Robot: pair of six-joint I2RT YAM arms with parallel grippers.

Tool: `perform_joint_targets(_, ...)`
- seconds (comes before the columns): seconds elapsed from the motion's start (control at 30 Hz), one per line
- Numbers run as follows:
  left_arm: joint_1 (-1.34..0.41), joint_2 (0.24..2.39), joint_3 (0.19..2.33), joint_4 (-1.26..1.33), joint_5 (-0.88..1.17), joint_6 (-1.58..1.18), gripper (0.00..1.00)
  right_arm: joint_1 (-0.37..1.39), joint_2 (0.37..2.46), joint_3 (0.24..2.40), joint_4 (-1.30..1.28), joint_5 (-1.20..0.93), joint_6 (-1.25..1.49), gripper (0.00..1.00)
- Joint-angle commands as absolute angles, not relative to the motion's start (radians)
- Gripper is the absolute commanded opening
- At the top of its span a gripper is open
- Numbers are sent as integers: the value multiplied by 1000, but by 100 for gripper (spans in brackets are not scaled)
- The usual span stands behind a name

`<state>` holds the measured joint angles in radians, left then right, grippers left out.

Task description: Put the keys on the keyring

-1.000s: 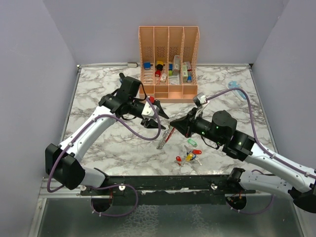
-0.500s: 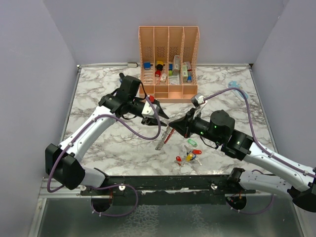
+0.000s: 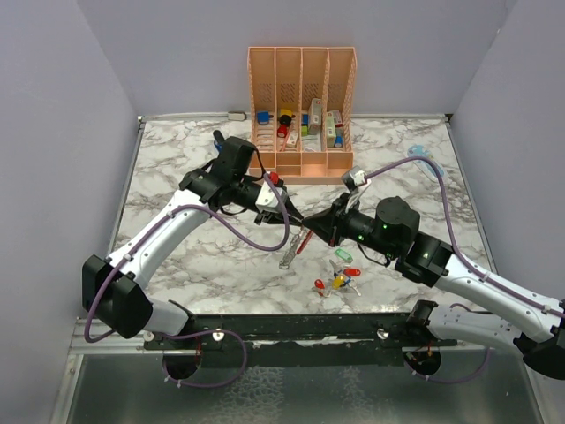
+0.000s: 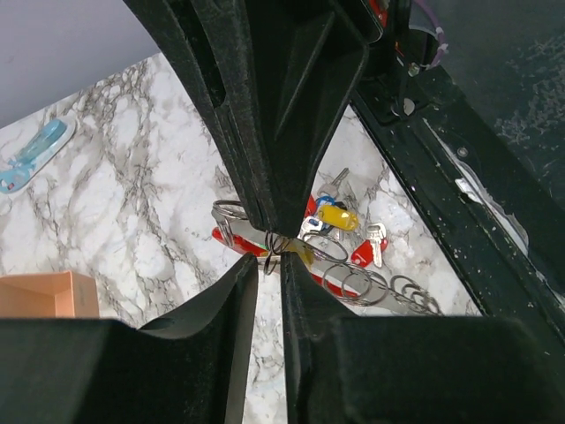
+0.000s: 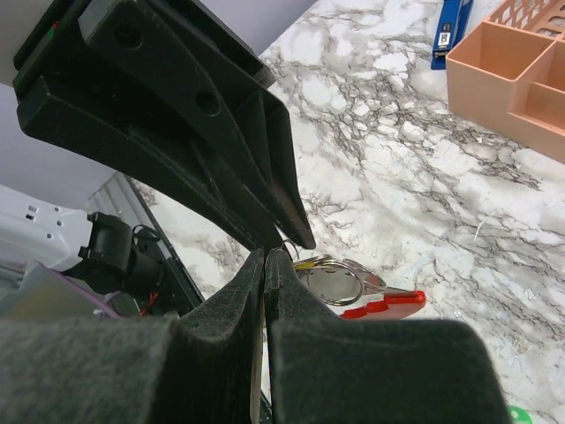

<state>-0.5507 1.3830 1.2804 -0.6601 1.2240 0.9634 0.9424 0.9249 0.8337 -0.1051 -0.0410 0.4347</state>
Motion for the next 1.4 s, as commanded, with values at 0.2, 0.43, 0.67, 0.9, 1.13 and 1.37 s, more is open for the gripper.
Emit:
perform_joint_targets(0.2,-563,1403,1270,-663,1233,960,11,943,912,879,-81,46,476,1)
perform_joint_targets(0.43,-565,1407,1267,-665,1198,974,10,943,904,876,-110,120,525,1)
perform_joint_targets(0.67,-576,1411,1279,-705,1155,1016,10,943,918,907,-153,167,554,1)
perform_joint_targets(0.9,-612,1415,1284,-740,1101,1065,11,943,942,899,-111,166,568,1)
perform_joint_targets(1.13,-621,1411,1294,-690,1042,1021,11,943,947,894,-97,142,560,1)
perform_joint_targets(1.37,-620,1391,1310,-701,983,1019,20,943,896,880,-136,160,561,1)
